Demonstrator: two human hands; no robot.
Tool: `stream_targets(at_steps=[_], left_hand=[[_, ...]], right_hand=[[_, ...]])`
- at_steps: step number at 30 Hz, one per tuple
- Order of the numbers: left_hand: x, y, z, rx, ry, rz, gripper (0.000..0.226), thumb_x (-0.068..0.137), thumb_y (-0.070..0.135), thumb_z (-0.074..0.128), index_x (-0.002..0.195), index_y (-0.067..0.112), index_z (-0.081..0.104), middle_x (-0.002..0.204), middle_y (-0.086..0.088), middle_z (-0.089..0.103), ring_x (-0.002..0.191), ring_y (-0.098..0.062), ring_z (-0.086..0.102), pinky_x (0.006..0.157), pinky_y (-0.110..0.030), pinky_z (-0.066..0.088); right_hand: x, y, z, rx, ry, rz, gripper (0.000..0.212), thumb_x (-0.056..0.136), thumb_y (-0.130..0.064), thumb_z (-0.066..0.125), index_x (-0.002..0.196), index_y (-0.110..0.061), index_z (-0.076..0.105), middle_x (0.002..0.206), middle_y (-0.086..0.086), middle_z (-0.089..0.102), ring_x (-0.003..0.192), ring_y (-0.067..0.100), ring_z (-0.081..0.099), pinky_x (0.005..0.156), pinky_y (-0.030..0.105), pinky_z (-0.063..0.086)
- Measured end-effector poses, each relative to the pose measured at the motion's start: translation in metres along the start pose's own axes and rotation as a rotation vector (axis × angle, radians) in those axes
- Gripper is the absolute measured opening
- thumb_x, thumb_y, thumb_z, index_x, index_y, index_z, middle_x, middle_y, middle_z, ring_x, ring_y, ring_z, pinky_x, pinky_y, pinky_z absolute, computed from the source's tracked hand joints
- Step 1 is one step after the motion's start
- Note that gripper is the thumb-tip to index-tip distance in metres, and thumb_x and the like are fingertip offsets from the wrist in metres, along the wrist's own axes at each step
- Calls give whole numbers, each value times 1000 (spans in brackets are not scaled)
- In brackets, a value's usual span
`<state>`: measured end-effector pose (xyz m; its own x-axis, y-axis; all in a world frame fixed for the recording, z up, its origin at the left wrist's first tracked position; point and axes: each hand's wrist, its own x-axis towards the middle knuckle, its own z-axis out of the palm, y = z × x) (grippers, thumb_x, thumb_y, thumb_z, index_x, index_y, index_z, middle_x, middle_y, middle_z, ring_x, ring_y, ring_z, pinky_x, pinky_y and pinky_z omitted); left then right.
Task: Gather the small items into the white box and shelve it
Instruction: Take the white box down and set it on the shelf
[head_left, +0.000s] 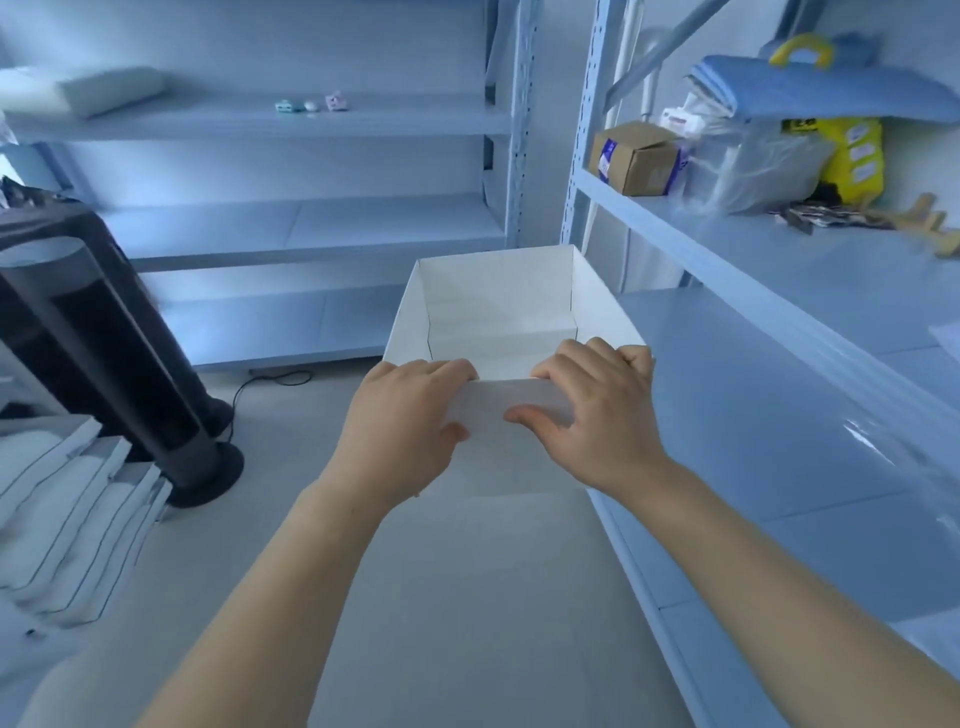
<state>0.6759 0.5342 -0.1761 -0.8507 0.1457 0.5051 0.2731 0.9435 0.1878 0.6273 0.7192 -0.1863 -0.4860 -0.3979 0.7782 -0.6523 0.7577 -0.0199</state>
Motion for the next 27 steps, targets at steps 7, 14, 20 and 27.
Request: stream_targets(at_steps=[7,14,20,27], left_hand=[[42,-71,25,19,-65,-123,27,69,17,73,90,21,56,74,9,57,72,-22,52,65,-31,29],[127,-161,58,69,-33,-151,28,70,15,73,92,22,58,81,9,63,76,-22,54,69,-30,29],[218,-250,85,101,-11,-117,33,65,13,79,90,17,59,78,6,64,71,-24,56,66,-32,34],[330,-338,110,100,-16,-37,40,67,13,77,100,21,58,90,8,62,81,-21,55,73,-30,32]], right_hand=[[49,13,92,128,-44,-40,32,71,-47,71,75,-19,57,69,-8,54,67,17,48,69,26,14],[128,38,200,171,4,-26,30,73,-45,71,73,-18,58,67,-8,53,64,19,49,68,29,18],[220,66,292,152,36,-59,29,71,-44,73,72,-20,57,68,-10,52,66,16,48,69,26,15],[311,104,386,190,75,18,31,68,-44,75,72,-19,58,67,-8,52,67,18,49,70,27,18]])
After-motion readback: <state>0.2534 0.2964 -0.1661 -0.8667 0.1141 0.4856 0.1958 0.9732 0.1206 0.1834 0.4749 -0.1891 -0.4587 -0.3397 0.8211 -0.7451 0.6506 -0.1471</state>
